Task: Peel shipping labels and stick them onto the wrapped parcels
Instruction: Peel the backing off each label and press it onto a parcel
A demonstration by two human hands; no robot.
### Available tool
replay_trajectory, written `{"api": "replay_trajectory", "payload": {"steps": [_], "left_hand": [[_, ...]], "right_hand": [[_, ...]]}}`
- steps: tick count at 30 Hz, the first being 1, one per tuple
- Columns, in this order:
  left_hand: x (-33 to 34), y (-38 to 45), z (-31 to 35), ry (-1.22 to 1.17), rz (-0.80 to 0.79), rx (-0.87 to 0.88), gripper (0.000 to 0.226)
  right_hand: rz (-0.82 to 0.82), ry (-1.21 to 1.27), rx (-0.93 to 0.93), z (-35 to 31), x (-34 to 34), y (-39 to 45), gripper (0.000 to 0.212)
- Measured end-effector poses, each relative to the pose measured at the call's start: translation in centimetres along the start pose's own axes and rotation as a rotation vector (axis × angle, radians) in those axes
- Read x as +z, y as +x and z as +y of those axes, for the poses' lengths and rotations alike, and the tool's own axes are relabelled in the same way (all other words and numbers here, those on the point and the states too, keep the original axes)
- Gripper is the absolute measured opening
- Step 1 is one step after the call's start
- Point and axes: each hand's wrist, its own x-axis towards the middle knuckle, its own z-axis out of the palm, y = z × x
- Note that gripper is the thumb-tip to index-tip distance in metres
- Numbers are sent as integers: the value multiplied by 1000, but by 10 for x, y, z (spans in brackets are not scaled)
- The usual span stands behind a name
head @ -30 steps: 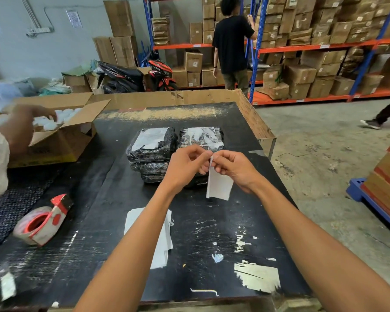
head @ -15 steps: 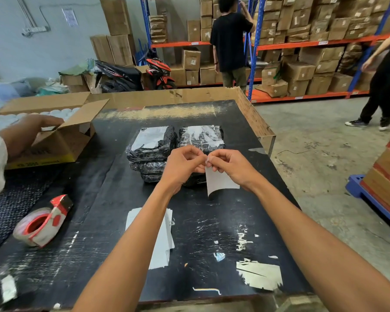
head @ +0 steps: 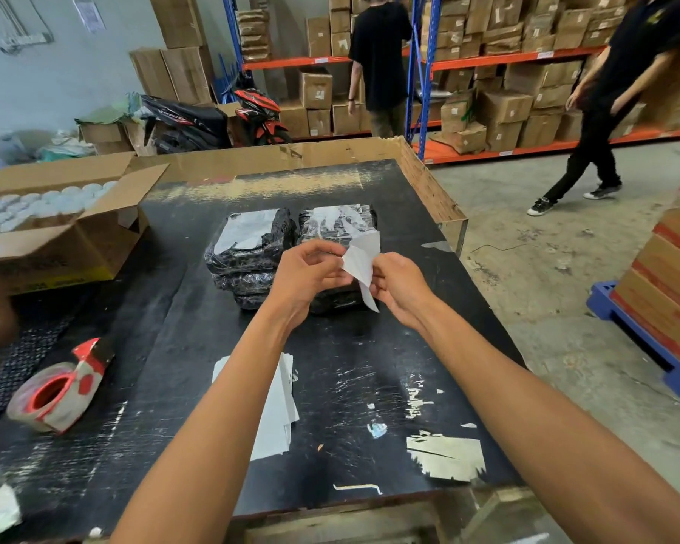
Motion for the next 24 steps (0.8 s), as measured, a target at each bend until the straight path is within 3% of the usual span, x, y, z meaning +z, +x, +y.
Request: {"api": "replay_trajectory", "payload": {"steps": [3,7,12,20,24], "left_hand": [[1,0,-3,-12,-19,-15,16],[2,0,-7,-27,-31,-20,17],[-1,0,-11,-34,-38,-15,16],[11,-4,-25,-111,34,-12,13],[14,-6,-33,-23,80,41,7]], "right_hand": [[57,22,-42,-1,3,0,15],[8,-3,-80,-3,3,-6,33],[-92,34,-86,3,-2,-15,9],[25,-70,-167,14,-3,-13,16],[32,-140,-191,18,-2,-17,16]]}}
